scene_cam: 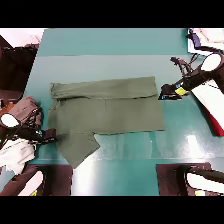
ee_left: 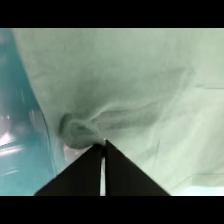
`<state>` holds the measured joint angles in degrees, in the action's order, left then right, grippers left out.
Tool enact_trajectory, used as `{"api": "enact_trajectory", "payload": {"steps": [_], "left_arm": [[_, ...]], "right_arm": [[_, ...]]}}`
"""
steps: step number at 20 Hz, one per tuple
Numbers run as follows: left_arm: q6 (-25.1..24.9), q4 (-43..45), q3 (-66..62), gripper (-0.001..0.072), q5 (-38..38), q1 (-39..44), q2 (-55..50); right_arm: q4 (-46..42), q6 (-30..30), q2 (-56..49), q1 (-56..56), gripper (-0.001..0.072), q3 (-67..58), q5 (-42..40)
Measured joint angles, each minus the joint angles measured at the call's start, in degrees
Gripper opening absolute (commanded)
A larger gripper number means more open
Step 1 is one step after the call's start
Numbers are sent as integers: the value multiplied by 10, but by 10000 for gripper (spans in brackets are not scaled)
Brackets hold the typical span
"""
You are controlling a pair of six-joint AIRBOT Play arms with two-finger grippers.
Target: Fold the shirts.
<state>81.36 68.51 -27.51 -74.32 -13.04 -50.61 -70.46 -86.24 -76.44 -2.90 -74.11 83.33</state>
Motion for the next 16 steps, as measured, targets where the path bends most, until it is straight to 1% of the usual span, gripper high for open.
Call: {"api": "enact_trajectory", "payload": {"steps": [3, 6, 7, 8, 9, 12, 16], "left_arm": [[-12, -2, -21, 28, -23, 0, 0], [-19, -9, -46, 28, -37, 0, 0], [-20, -12, -52, 28, -39, 0, 0], [-20, -17, -56, 28, -40, 0, 0], [-21, -22, -58, 28, -41, 0, 0], [-22, -37, -63, 28, -42, 0, 0], [-23, -45, -65, 28, -42, 0, 0]], "right_arm": [[0, 18, 15, 3, 325, 37, 18], [0, 27, 41, 30, 326, 114, 5], [0, 29, 48, 46, 347, 141, -5], [2, 31, 54, 67, 416, 169, -16], [9, 36, 58, 88, 439, 193, -26], [61, 72, 64, 151, 437, 260, -50], [101, 100, 67, 186, 435, 318, -83]]}}
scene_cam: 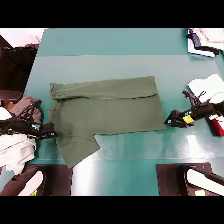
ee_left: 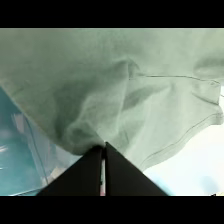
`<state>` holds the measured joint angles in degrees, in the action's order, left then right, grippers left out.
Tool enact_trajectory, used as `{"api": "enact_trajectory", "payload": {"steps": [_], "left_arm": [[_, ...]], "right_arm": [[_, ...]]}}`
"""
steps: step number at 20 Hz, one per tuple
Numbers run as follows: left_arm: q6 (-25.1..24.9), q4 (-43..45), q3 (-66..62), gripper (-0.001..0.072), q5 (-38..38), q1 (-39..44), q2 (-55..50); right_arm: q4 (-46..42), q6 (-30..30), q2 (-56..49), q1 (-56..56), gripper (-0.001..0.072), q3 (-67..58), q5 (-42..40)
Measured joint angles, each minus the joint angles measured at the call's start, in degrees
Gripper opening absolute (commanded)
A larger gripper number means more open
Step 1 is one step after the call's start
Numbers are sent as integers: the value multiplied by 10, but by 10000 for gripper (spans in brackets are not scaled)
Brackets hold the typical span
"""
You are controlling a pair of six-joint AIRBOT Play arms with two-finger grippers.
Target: Fold the shirts.
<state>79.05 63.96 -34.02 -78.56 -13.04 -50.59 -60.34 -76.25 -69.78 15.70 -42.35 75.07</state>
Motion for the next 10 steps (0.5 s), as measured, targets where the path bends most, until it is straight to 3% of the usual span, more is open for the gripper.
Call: {"api": "enact_trajectory", "payload": {"steps": [5, 6, 7, 9, 10], "left_arm": [[0, -3, 0, 28, -1, 0, 0], [0, -4, 0, 28, -1, 0, 0], [0, -4, 0, 28, -1, 0, 0], [-5, -4, 0, 28, -6, 0, 0], [-7, -4, 0, 28, -7, 0, 0]], "right_arm": [[17, 10, 0, 1, 416, 26, -20], [20, 11, 1, -4, 355, 28, -22], [19, 12, 1, -10, 353, 29, -25], [19, 13, 1, -23, 214, 30, -33], [17, 13, 1, -26, 57, 31, -36]]}}
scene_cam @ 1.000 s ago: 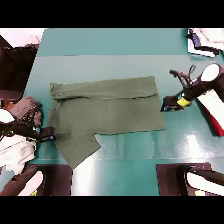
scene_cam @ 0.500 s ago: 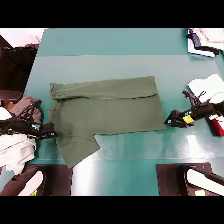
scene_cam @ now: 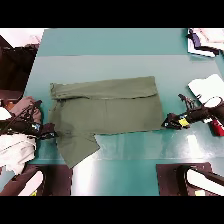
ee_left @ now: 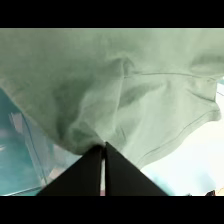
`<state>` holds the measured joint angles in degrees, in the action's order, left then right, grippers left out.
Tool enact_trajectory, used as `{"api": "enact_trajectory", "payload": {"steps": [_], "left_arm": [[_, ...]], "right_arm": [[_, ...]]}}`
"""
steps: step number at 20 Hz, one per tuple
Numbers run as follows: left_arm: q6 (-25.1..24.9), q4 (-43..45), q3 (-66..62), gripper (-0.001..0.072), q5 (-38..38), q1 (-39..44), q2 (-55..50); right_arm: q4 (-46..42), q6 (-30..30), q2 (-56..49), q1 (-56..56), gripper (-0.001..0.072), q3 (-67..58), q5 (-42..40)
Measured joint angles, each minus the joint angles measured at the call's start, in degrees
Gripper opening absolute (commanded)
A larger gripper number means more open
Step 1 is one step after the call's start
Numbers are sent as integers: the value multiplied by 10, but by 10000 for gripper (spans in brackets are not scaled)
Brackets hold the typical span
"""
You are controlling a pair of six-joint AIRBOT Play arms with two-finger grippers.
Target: Fold the shirts.
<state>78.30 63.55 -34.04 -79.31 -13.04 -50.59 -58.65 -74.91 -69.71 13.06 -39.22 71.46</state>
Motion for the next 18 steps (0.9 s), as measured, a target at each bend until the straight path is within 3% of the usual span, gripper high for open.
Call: {"api": "enact_trajectory", "payload": {"steps": [1, 5, 12, 18], "left_arm": [[-2, 0, 0, 28, -2, 0, 0], [-6, -5, 0, 26, -10, 0, 0], [-13, -83, -3, 27, -56, 51, 0], [-25, -156, -77, 27, -25, 72, 0]], "right_arm": [[0, 0, 0, -3, 16, 0, 1], [-23, 0, 11, -8, 13, -5, 22], [-219, -13, 129, -9, 13, -34, 147], [-278, -26, 196, -9, 13, -102, 181]]}}
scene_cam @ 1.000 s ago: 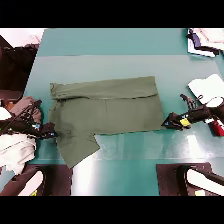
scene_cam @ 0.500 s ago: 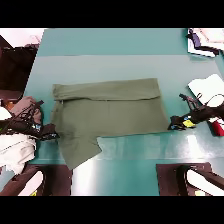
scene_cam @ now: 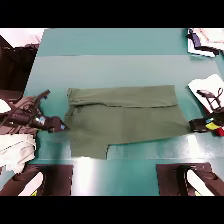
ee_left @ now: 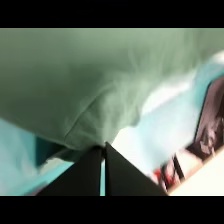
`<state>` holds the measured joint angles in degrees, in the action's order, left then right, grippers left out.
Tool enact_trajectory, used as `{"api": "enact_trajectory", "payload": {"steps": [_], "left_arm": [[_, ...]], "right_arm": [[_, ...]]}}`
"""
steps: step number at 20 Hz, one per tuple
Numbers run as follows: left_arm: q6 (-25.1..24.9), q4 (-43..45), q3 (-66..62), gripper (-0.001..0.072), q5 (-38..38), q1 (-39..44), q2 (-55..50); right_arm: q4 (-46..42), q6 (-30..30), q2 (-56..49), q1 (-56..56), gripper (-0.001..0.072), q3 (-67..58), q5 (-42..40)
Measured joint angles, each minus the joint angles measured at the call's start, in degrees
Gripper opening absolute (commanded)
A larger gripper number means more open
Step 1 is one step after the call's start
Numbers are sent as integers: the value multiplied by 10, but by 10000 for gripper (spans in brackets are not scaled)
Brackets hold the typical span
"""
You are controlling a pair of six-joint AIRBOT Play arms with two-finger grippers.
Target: Fold the shirts.
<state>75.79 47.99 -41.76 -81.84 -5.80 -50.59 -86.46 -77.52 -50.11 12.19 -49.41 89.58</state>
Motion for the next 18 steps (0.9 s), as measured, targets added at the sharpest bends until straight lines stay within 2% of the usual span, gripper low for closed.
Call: {"api": "enact_trajectory", "payload": {"steps": [4, 11, 18], "left_arm": [[-1, -12, -63, 27, 80, 2, -5], [-3, -20, -106, 28, 212, 4, -80], [-10, -24, -182, 28, 277, 4, -207]], "right_arm": [[14, -8, -38, 0, 13, -79, -6], [52, -24, -178, 0, 13, -200, -45], [78, -45, -292, -1, 15, -288, -100]]}}
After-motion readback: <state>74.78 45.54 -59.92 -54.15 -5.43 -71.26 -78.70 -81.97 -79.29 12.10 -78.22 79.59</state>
